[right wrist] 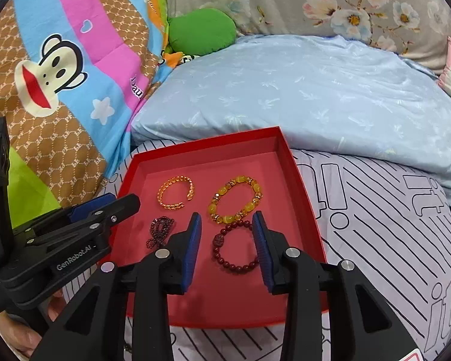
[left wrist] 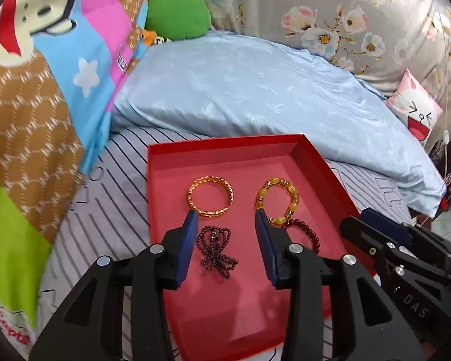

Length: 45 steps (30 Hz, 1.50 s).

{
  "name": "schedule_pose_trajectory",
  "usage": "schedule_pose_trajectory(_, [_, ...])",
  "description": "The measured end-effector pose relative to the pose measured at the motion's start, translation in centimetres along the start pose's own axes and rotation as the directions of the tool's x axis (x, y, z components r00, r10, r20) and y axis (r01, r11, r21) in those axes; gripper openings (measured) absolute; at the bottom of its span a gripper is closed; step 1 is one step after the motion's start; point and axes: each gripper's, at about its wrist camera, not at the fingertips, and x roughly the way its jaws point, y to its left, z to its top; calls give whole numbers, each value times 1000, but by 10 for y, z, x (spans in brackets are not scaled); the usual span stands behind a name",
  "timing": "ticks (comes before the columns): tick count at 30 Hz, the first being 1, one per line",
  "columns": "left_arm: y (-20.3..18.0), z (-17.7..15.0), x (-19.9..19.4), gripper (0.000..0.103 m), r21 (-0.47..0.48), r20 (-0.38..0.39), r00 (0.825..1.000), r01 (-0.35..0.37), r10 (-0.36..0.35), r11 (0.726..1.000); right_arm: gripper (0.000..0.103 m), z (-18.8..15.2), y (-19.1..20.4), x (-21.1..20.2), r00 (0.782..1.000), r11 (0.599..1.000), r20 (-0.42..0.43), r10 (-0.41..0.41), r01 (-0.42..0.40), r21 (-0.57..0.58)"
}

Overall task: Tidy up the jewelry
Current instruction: 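Withdraw both grippers from the red box toward the remaining bracelets, then close the left gripper on the thin gold bangle while the right gripper closes on the yellow bead bracelet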

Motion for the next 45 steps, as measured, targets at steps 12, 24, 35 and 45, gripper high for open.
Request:
schedule_pose_trajectory(12, [-18, -29, -53, 42, 47, 28, 997, -69, 68, 997, 37, -37, 19, -56, 999, 999, 33, -8, 10, -44])
schedule_pose_trajectory(24, [4, -88, -91, 44, -2, -7, 992, -126, 126, 992, 39, -105, 12, -92, 999, 999, -14, -34, 33, -36])
schedule_pose_trajectory(35, [26, -152, -97, 44, -41, -89, 981, -175, 171, 984, 39, -168, 18, -88, 994, 998, -108, -37, 31, -55])
schedule_pose_trajectory(45, [27, -181, -93, 44, -53, -134, 976, -180, 172, 982, 39, -192, 26, -77, 988, 998, -149, -41, 33, -57])
